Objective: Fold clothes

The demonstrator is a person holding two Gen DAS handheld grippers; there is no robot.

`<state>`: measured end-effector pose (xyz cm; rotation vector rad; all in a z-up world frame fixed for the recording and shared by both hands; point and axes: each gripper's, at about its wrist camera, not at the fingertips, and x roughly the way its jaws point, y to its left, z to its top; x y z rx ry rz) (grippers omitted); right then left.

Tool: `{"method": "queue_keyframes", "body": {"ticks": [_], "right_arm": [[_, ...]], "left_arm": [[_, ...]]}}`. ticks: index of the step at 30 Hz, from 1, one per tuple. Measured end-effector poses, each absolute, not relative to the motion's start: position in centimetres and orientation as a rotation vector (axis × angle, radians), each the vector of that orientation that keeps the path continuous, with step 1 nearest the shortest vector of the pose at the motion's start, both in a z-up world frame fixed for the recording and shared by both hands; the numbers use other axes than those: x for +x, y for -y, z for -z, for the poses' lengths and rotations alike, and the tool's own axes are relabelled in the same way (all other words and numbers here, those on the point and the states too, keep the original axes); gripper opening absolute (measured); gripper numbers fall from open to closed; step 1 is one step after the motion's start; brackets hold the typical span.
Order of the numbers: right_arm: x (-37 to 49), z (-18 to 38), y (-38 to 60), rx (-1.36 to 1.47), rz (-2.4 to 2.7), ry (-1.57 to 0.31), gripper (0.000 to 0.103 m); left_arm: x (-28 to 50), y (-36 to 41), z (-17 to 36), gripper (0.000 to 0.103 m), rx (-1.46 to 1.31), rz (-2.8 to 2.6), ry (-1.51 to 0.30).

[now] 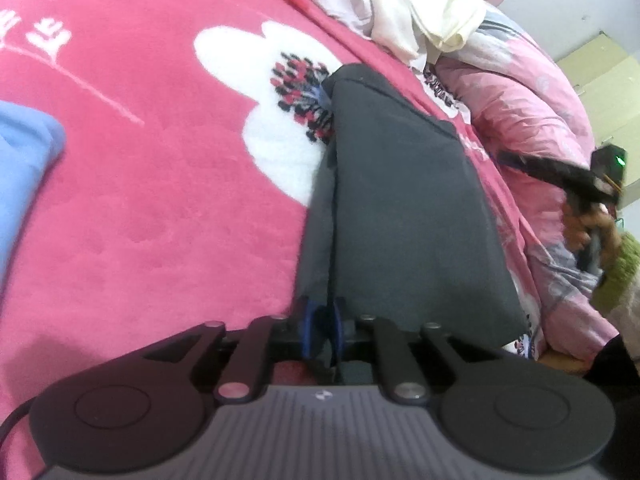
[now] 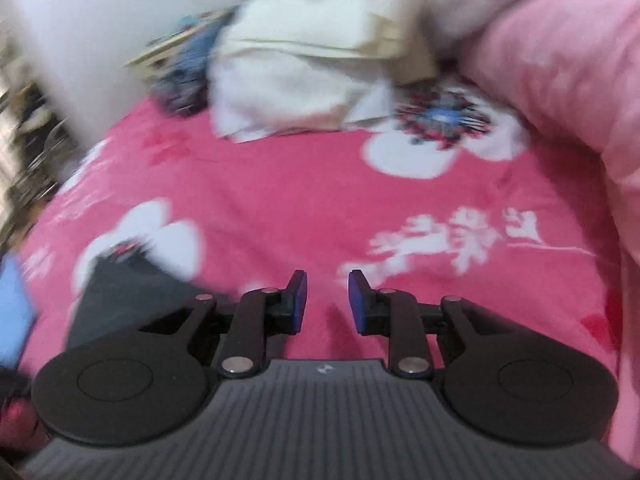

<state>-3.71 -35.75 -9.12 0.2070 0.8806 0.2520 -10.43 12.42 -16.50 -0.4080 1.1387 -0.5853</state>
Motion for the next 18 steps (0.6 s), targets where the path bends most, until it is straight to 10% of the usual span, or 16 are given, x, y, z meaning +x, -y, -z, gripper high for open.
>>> {"method": "queue_keyframes", "body": {"ticks": [8, 18], "right_arm": [[-12.7, 10.0, 23.5, -0.061, -0.762, -1.185, 0.022], [-18.5, 13.4, 24.8, -0.037, -0.639, -1.460, 0.029]], "left_arm": [[-12.3, -11.8, 14.9, 0.034, -0.267, 0.674, -1.093], [-13.4, -13.0, 16.6, 0.031, -0.292, 0.631, -1.139]]}}
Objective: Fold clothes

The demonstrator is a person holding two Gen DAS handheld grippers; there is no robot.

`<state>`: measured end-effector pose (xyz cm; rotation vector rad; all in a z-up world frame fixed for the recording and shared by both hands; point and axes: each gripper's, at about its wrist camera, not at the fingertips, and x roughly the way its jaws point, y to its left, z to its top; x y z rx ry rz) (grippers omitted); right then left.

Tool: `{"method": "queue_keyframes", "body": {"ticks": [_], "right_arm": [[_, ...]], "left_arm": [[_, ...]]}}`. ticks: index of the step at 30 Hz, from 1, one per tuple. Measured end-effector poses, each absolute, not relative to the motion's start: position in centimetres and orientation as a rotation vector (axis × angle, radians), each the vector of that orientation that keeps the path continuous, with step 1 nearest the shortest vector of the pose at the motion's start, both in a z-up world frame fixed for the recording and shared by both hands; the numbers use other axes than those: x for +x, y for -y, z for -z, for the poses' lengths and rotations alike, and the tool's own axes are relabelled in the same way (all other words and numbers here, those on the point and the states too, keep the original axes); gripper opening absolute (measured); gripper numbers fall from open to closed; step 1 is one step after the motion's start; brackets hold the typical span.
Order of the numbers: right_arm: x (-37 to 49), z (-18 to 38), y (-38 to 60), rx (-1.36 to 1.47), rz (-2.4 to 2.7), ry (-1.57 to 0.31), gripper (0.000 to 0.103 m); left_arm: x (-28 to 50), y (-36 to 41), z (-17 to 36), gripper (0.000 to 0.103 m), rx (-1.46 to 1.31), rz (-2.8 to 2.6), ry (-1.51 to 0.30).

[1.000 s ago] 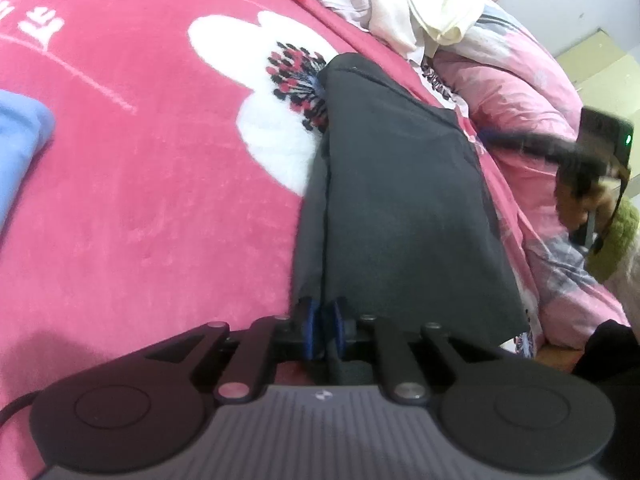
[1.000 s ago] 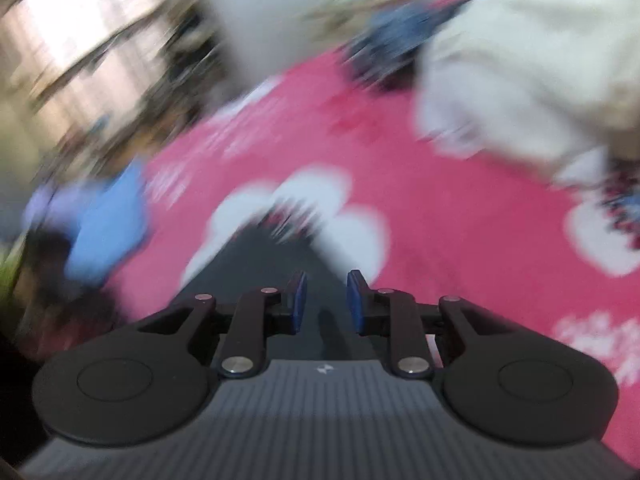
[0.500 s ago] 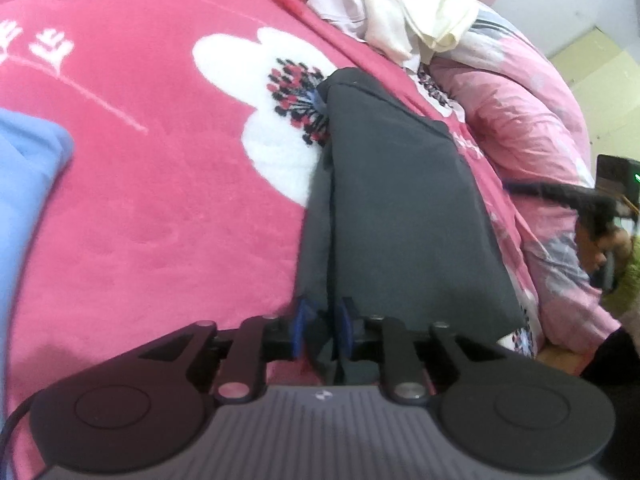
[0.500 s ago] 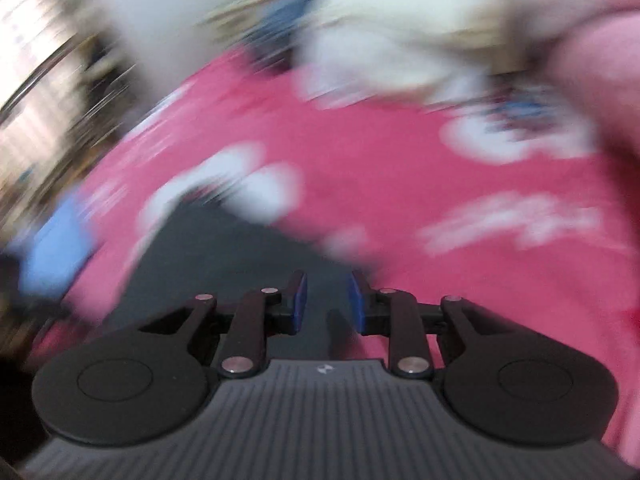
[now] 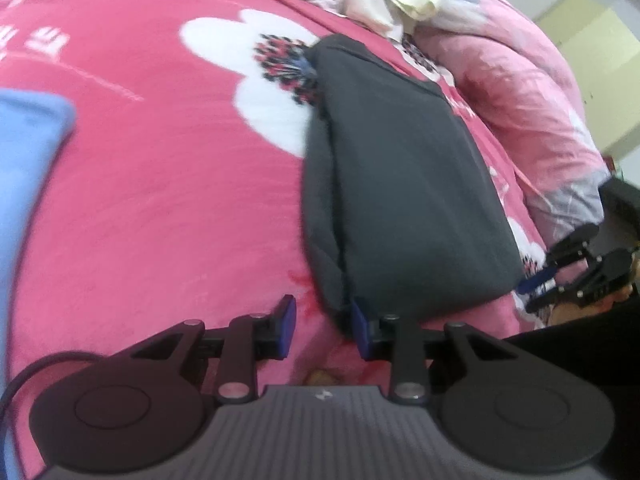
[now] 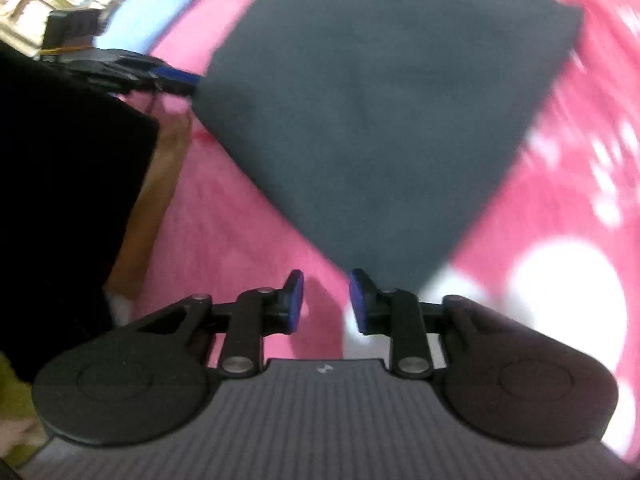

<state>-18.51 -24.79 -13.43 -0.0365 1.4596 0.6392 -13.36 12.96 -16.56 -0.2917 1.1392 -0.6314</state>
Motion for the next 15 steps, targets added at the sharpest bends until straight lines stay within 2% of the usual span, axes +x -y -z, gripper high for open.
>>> {"method": "queue_keyframes", "body": {"ticks": [3, 5, 8, 11, 15], "right_arm": [[-19.6, 13.1, 26.6, -0.053, -0.548, -1.513, 0.032], [-19.4, 12.6, 28.2, 0.029, -0.471, -1.509, 0.034], [-18.2, 12.2, 30.4, 0.213, -0.351, -1.456, 0.047], [-17.1, 12.7, 31.8, 0.373, -0.260, -1.421, 0.050], [-16.7, 13.0, 31.6, 0.449, -0.231, -1.402, 0.053]], "left_arm": [[-13.2, -13.7, 16.2, 0.035, -0.339, 0.626, -1.144], [-12.9, -14.0, 16.0, 0.046, -0.383, 0.637, -1.145], [-11.9, -13.8, 15.9, 0.054, -0.449, 0.649, -1.141], [-10.2, -13.2, 16.1, 0.057, -0.499, 0.638, -1.145], [-8.0, -12.5, 16.2, 0.060, -0.530, 0.609, -1.144]]}}
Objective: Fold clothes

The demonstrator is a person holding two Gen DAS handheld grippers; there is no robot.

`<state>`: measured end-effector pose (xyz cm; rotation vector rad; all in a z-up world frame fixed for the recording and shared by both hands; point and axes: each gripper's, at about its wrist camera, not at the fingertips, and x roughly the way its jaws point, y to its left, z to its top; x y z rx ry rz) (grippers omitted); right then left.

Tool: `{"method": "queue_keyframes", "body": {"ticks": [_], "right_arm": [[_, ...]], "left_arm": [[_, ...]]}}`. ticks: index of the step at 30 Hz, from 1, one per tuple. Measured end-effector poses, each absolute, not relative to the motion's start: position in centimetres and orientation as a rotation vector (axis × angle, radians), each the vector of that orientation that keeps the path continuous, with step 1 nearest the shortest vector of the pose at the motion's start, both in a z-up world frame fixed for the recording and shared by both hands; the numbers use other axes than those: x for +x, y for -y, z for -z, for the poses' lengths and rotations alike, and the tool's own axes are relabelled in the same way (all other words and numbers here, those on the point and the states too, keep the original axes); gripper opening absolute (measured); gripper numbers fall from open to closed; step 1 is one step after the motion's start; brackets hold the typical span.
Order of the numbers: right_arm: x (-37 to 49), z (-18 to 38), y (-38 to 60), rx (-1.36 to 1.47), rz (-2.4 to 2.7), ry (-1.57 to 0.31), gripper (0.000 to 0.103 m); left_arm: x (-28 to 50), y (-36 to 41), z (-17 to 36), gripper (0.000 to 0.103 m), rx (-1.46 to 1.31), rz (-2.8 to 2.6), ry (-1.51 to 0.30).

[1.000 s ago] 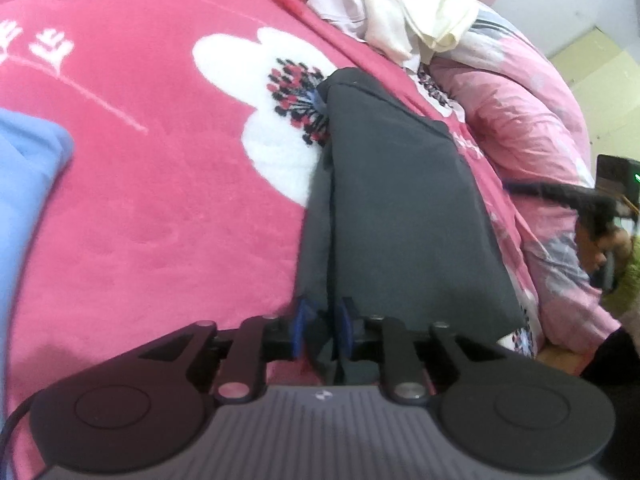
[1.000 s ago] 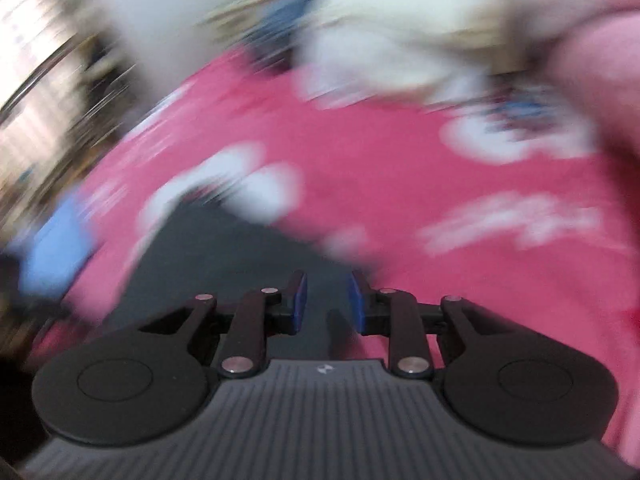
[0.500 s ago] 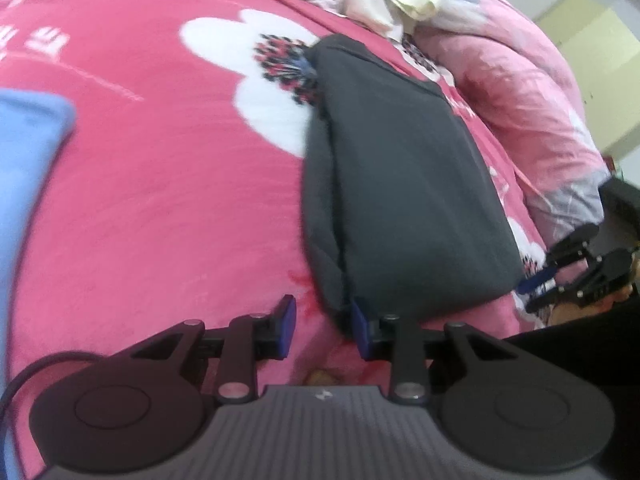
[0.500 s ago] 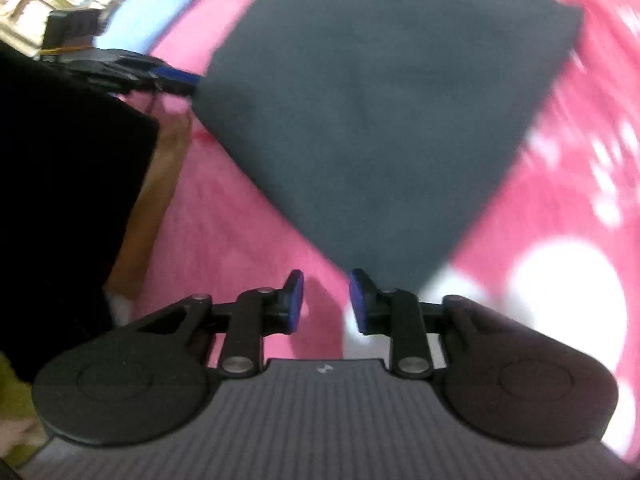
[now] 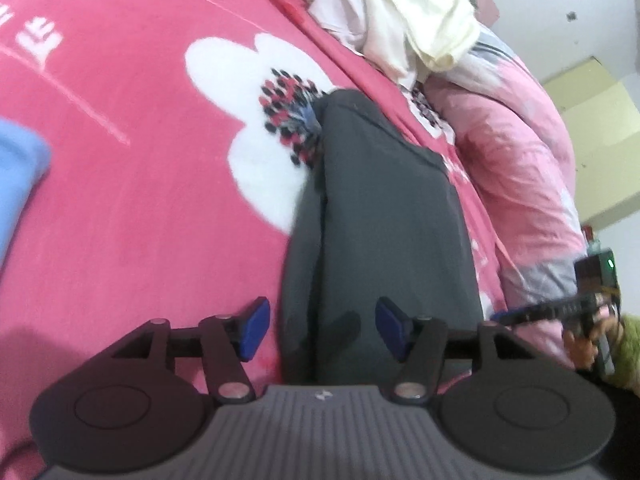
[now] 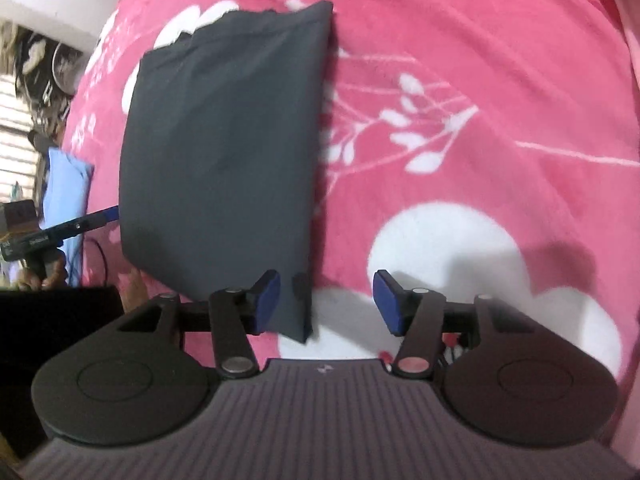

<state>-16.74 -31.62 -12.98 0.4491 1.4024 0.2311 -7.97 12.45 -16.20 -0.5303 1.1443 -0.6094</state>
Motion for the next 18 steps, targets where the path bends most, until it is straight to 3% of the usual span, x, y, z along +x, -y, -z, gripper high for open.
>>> {"method": "queue_keyframes", "body": {"ticks": [8, 18], "right_arm": [[-12.8, 11.6, 32.9, 0.350, -0.283, -1.489, 0.057], [-11.4, 12.6, 33.5, 0.342, -0.241, -1.348, 0.072]], "left_arm": [[-5.3, -11.1, 15.5, 0.061, -0.503, 0.573, -1.146], [-5.0, -9.0, 15.1, 0.064, -0.448, 0.540, -1.139]]}}
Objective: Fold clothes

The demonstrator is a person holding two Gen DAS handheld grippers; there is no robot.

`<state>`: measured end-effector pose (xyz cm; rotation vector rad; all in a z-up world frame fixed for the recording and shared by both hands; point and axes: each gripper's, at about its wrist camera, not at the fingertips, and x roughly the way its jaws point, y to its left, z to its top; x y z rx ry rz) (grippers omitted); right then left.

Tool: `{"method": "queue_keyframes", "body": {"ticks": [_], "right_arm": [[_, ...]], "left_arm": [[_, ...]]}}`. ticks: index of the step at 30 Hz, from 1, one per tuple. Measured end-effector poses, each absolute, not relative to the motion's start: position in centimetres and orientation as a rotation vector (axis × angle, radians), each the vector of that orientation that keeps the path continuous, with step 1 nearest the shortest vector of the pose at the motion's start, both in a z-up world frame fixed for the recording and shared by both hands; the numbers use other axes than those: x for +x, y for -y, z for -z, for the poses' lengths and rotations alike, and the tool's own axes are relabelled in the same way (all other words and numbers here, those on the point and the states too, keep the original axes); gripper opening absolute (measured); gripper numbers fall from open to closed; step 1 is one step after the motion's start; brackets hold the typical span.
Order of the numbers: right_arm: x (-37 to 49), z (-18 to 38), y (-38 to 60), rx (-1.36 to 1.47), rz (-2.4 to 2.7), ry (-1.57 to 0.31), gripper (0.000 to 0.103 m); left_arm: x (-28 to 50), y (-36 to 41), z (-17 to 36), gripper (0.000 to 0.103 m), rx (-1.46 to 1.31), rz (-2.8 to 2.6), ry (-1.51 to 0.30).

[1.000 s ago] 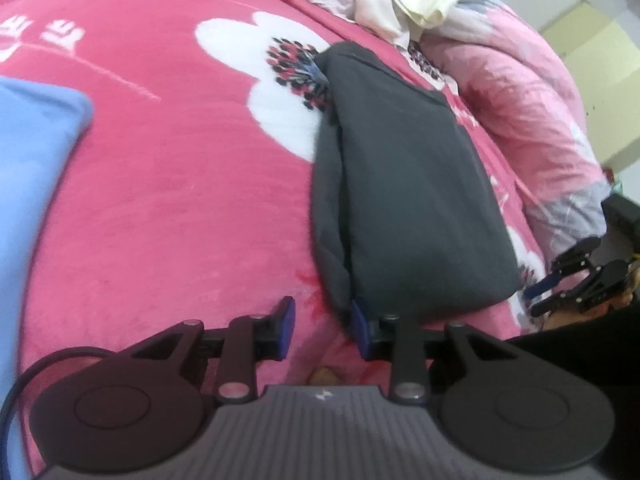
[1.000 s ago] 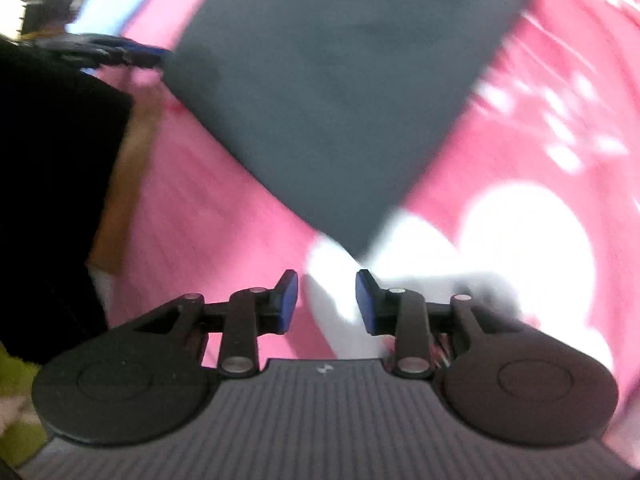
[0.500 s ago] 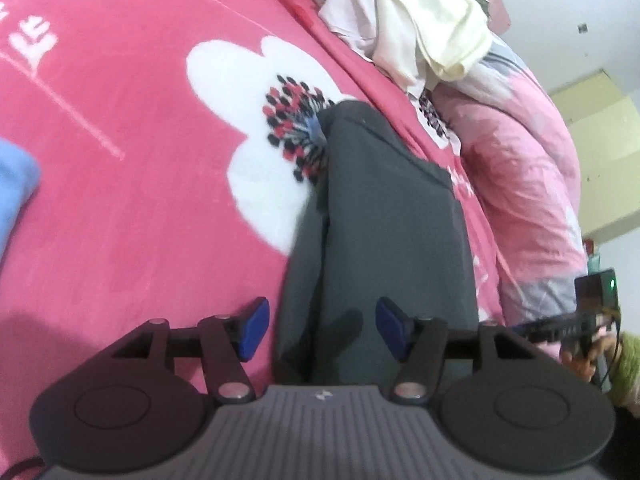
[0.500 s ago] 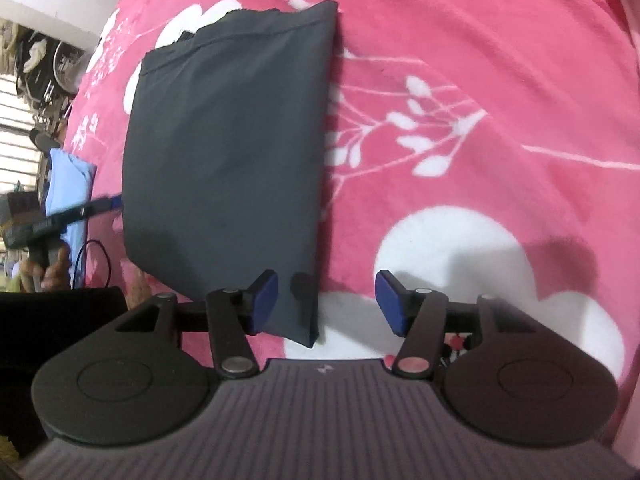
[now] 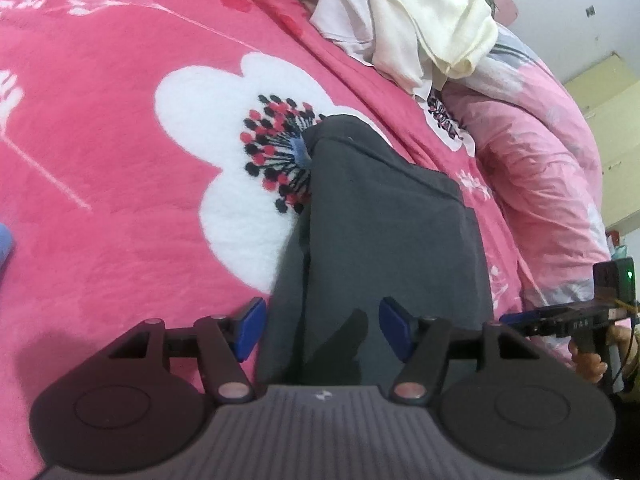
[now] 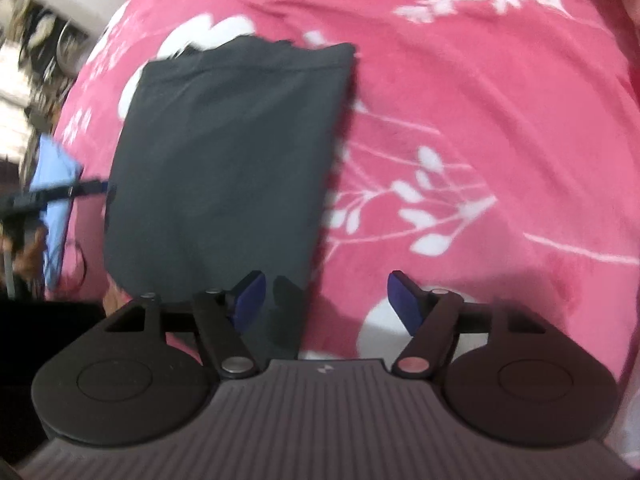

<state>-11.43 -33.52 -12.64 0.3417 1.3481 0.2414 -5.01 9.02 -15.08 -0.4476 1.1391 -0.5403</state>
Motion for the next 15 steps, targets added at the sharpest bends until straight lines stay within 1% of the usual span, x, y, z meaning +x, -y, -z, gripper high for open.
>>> {"method": "queue_keyframes", "body": {"ticks": [1, 3, 4, 10, 12, 15], "right_arm": [[-11.5, 12.7, 33.9, 0.356, -0.230, -1.352, 0.073], [-11.7, 12.7, 34.8, 0.383, -0.208, -1.356, 0.081], [-12.0, 12.5, 35.2, 0.393, -0.201, -1.348, 0.083], [-12.1, 11.5, 36.6, 0.437, -0.126, -1.291, 0.087], [-12.0, 11.4, 36.7, 0.453, -0.100, -1.283, 0.093], [-11.6, 11.5, 36.3, 0.455, -0.088, -1.274, 0.094]], "left_arm": [[-5.0, -8.9, 15.1, 0.064, -0.446, 0.540, -1.138], [-4.9, -8.6, 15.1, 0.065, -0.444, 0.541, -1.137], [-4.9, -8.6, 15.2, 0.065, -0.443, 0.541, -1.136], [-5.0, -8.3, 15.5, 0.066, -0.444, 0.531, -1.142], [-5.1, -8.4, 15.3, 0.066, -0.445, 0.531, -1.137], [-5.2, -8.5, 15.2, 0.066, -0.445, 0.532, -1.133]]}}
